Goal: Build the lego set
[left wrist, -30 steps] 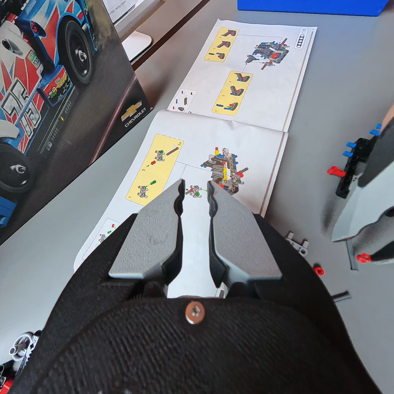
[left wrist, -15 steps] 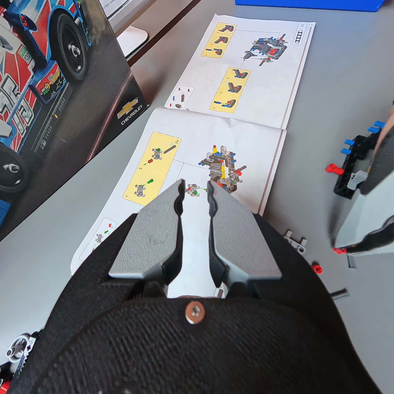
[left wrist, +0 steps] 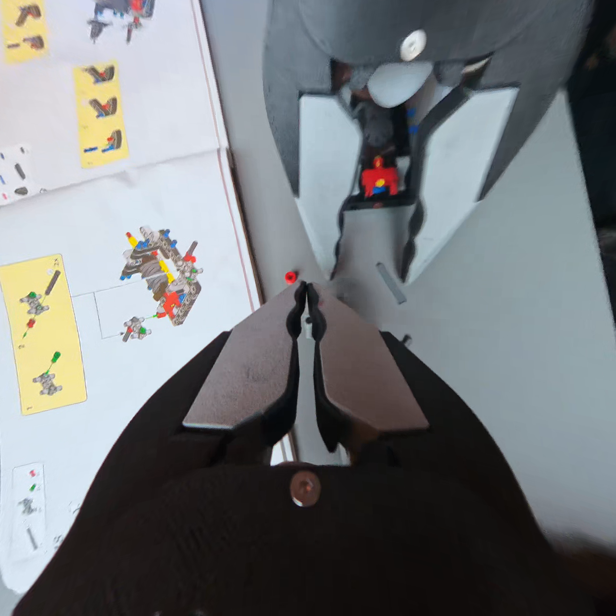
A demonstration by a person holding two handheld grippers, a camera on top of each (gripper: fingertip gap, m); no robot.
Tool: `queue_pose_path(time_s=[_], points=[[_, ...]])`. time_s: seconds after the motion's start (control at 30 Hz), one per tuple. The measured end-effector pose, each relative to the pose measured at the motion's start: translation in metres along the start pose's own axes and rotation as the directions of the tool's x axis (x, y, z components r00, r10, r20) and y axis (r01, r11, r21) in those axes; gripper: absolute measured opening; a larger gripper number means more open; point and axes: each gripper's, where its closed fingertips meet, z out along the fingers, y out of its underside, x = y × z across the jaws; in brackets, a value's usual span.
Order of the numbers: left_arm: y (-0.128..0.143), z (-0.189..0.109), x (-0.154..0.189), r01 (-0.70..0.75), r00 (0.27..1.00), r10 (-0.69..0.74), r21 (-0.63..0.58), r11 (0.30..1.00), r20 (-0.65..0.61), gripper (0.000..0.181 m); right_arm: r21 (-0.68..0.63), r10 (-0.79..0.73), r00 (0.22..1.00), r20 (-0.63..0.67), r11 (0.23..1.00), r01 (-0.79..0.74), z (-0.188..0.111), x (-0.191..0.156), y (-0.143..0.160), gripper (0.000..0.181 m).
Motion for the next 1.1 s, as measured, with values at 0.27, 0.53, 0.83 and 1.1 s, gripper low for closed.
queue_pose_path(time_s=[0.27, 0.53, 0.83, 1.1], points=[[0.006, -0.005, -0.022, 0.103, 0.993, -0.103, 0.008, 0.995, 0.061, 0.000, 0.047, 0.040, 0.998, -0.058, 0.998, -0.038, -0.019, 0.022, 0.001, 0.035], [0.014, -0.009, -0.045, 0.207, 0.968, -0.207, 0.015, 0.978, 0.140, 0.000, -0.021, 0.036, 0.991, -0.126, 0.999, -0.039, -0.020, 0.068, 0.008, 0.000], [0.014, -0.031, -0.067, 0.314, 0.923, -0.330, 0.110, 0.943, 0.198, 0.000, -0.039, -0.028, 0.998, -0.050, 0.999, 0.026, 0.003, 0.054, 0.005, 0.000], [0.013, -0.043, -0.081, 0.399, 0.879, -0.435, 0.195, 0.896, 0.197, 0.001, 0.181, 0.023, 0.980, 0.196, 0.982, -0.059, -0.028, 0.022, -0.013, 0.012]])
